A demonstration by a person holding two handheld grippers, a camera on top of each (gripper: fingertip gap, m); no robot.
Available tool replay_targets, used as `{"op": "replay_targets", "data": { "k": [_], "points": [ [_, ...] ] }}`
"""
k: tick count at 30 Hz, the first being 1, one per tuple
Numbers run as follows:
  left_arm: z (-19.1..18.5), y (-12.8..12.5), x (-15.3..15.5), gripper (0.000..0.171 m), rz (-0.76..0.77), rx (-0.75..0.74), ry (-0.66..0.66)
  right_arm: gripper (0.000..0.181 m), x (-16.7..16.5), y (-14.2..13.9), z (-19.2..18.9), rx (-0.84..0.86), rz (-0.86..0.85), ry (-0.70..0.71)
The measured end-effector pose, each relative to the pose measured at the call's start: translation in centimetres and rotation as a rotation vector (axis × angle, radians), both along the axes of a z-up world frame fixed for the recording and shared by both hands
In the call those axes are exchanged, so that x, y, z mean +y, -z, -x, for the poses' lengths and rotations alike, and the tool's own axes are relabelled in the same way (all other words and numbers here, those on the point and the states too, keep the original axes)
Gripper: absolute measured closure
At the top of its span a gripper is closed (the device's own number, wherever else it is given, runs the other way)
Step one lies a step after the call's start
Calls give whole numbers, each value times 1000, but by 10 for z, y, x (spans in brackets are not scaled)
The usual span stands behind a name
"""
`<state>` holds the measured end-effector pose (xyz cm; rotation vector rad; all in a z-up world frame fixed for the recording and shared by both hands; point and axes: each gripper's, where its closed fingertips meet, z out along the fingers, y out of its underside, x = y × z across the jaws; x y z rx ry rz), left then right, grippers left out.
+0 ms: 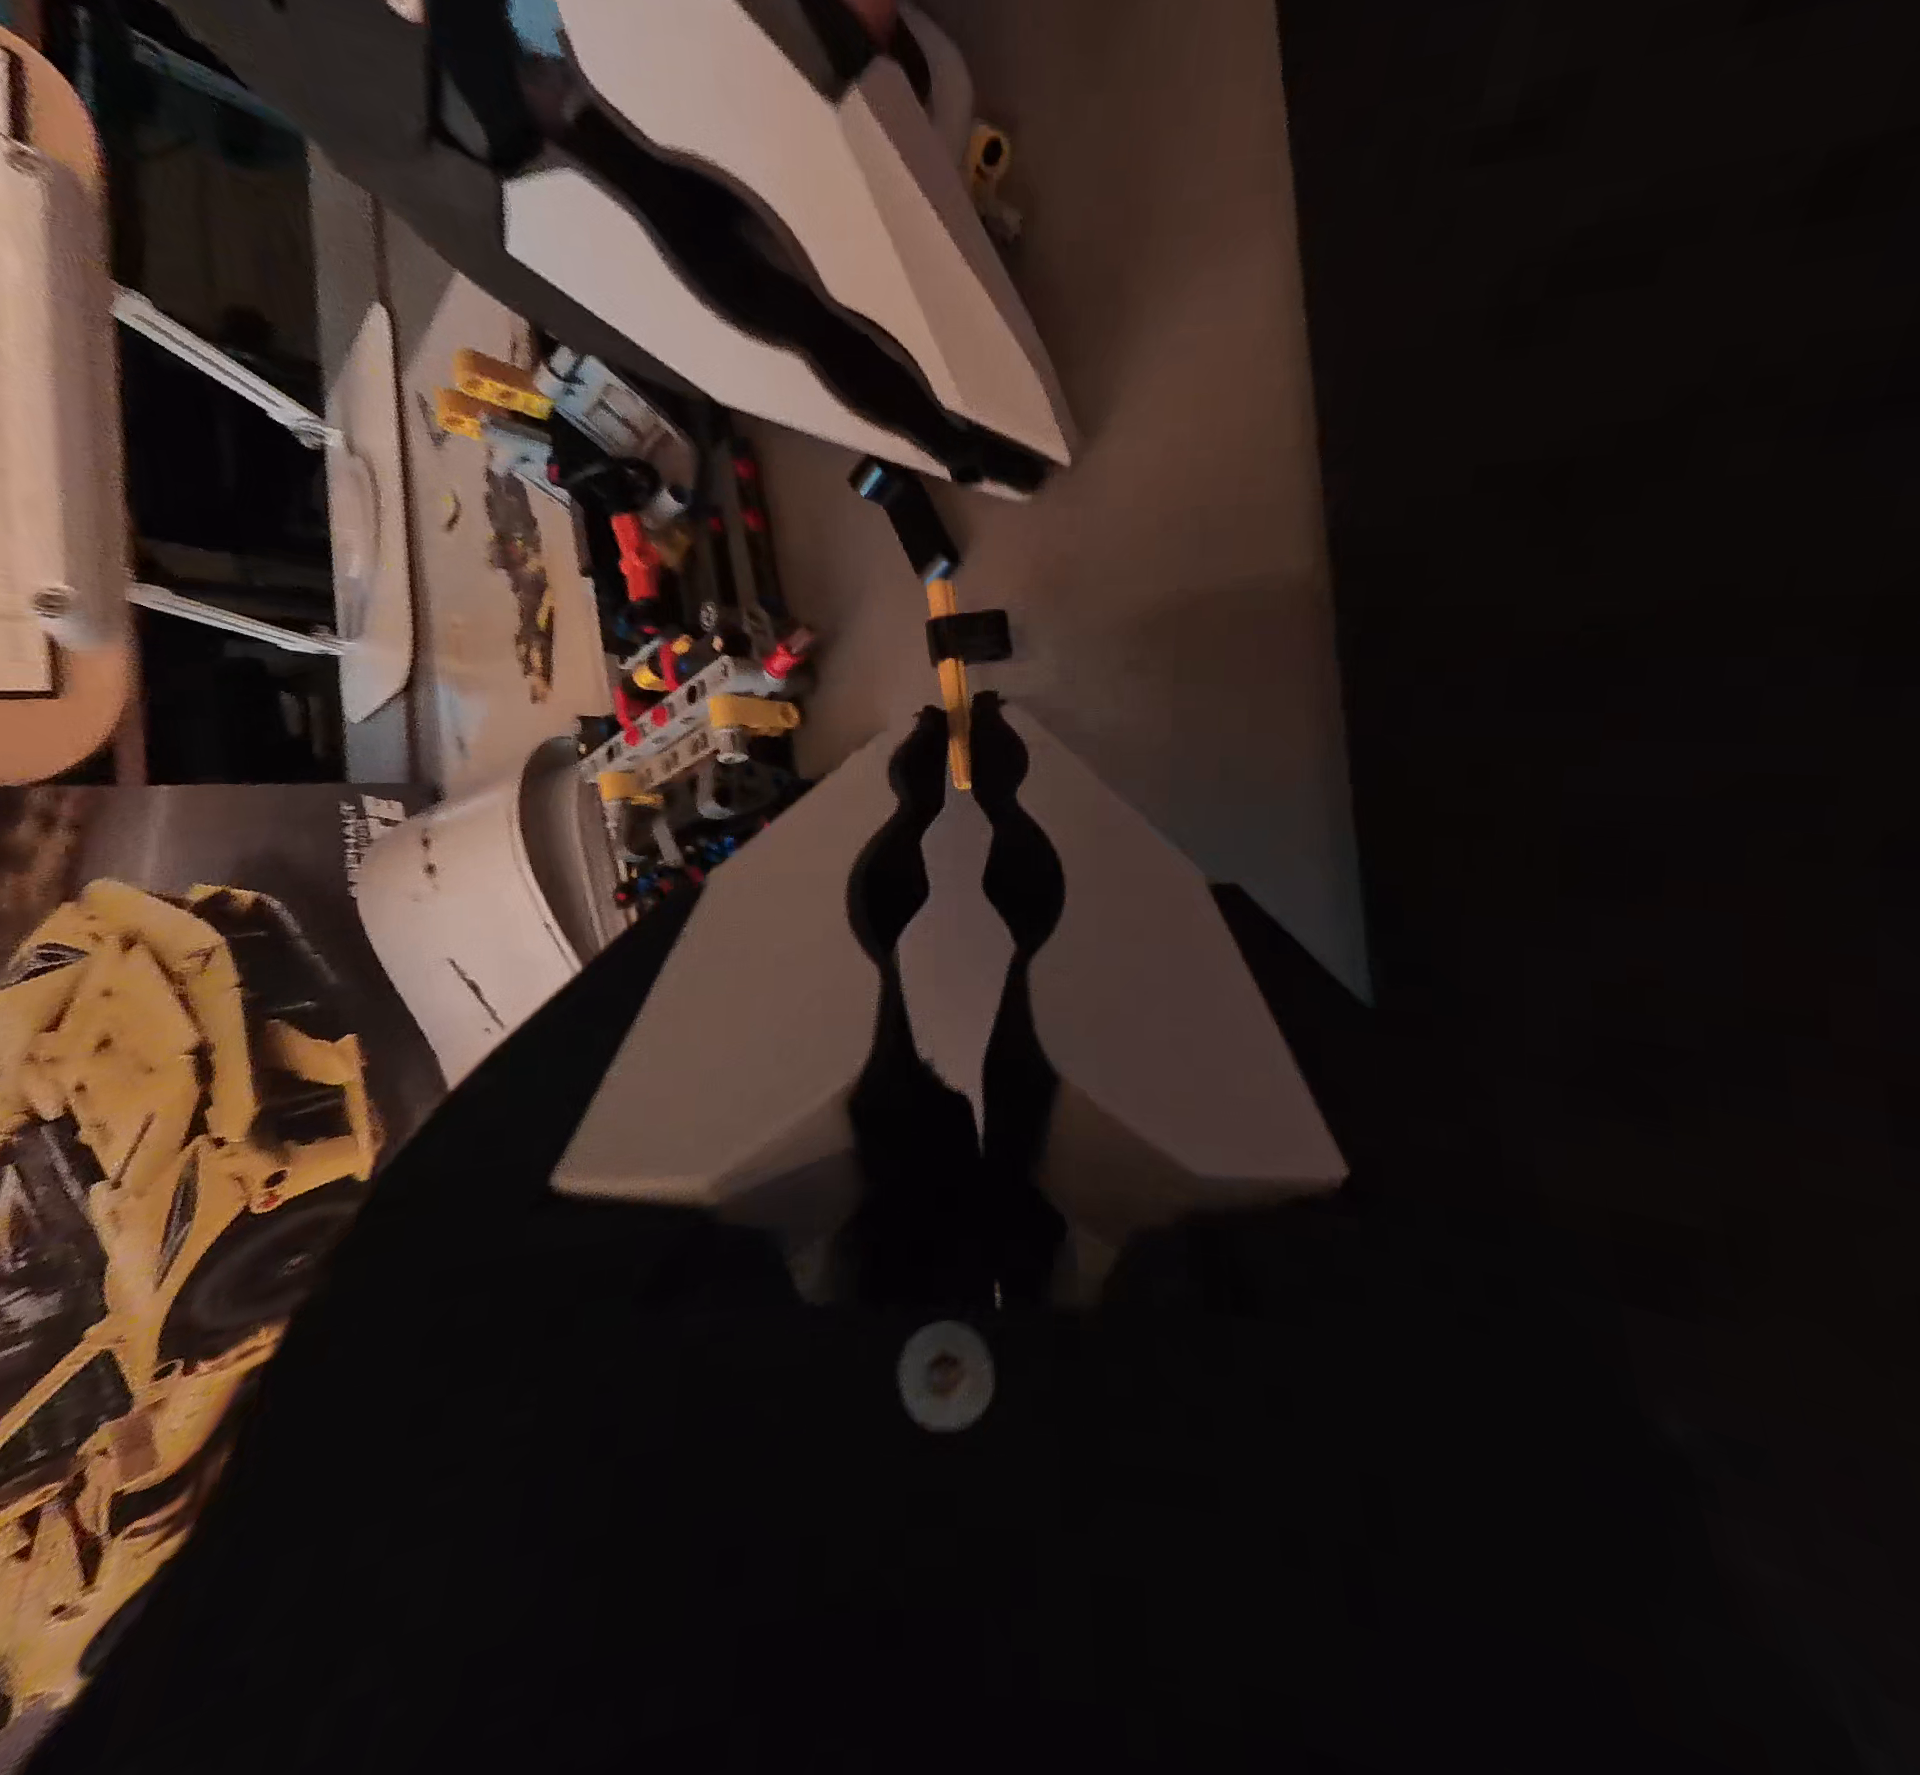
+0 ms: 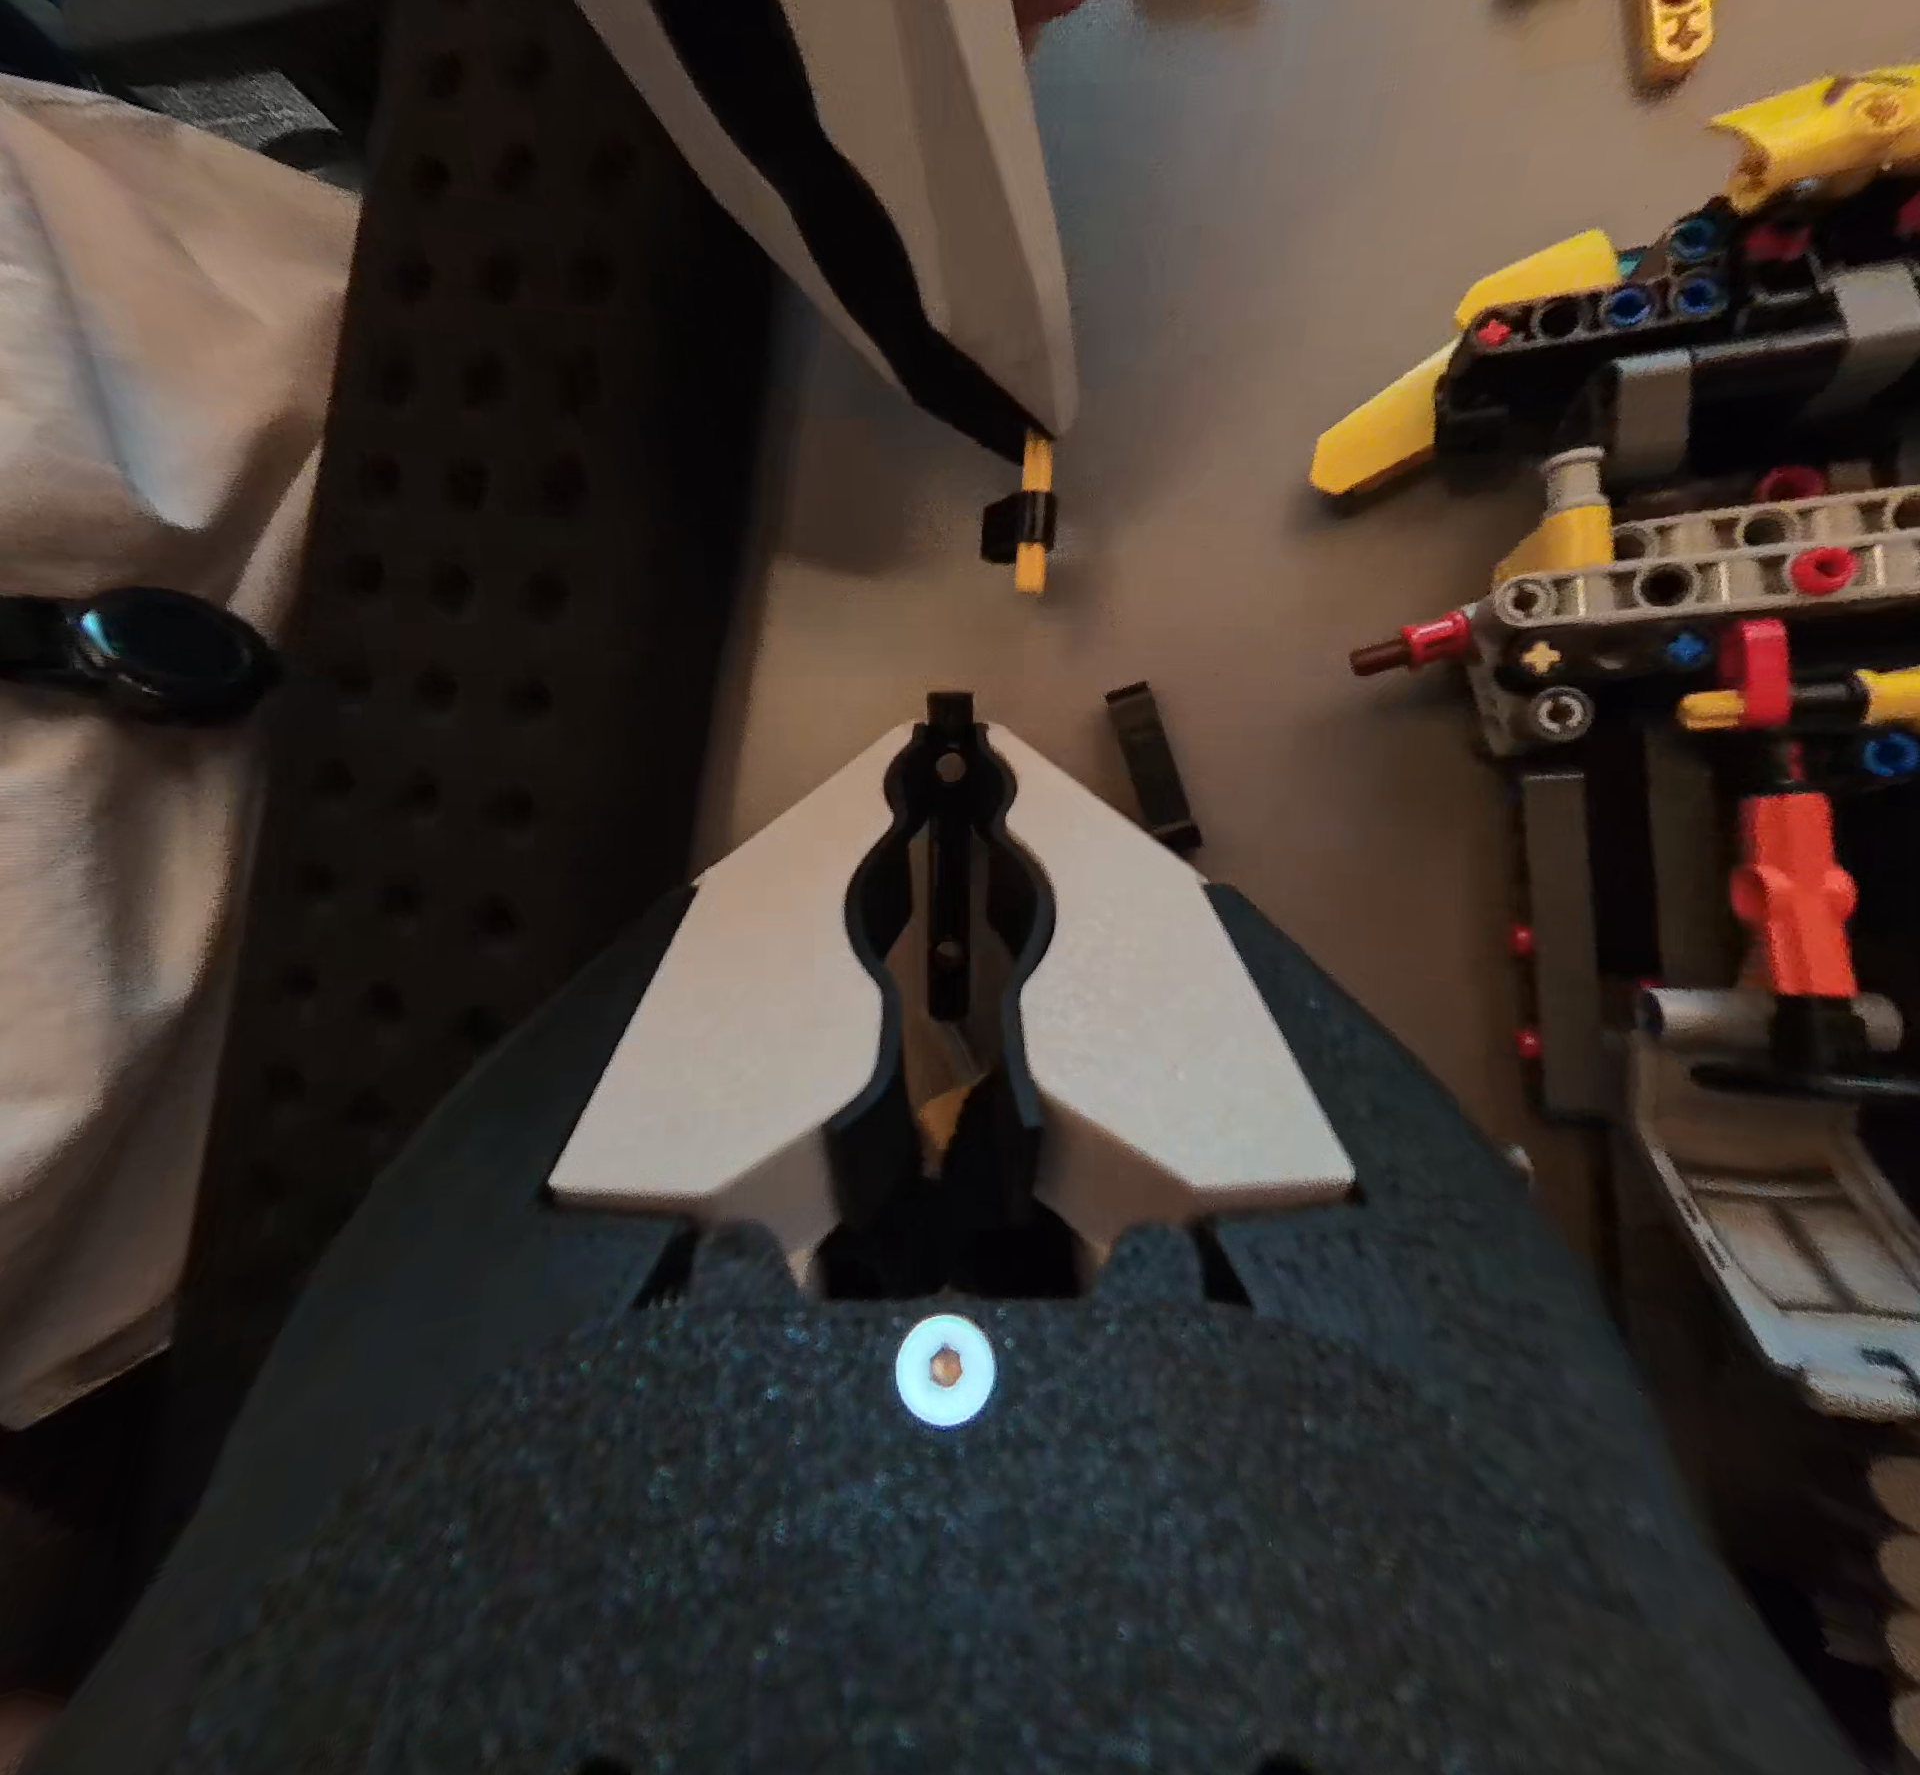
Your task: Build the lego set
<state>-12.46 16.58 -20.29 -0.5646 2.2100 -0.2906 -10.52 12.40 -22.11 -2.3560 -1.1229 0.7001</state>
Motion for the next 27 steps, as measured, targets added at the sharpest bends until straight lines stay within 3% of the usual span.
{"op": "replay_targets", "data": {
  "k": [7,16,19,21,27],
  "points": [
    [-5,-18,3,170,-81,-80,4,163,4,-4,-1,17,-70,2],
    [-10,-34,2,170,-224,-153,23,152,24,-52,6,283,-175,118],
    [-11,-39,-4,170,-236,-171,38,160,22,-63,11,368,-139,123],
    [-11,-42,-6,170,-236,-185,39,174,21,-63,10,372,-124,122],
    [-10,-52,-10,170,-155,-220,8,176,18,-71,9,422,-124,121]
  ]
}}
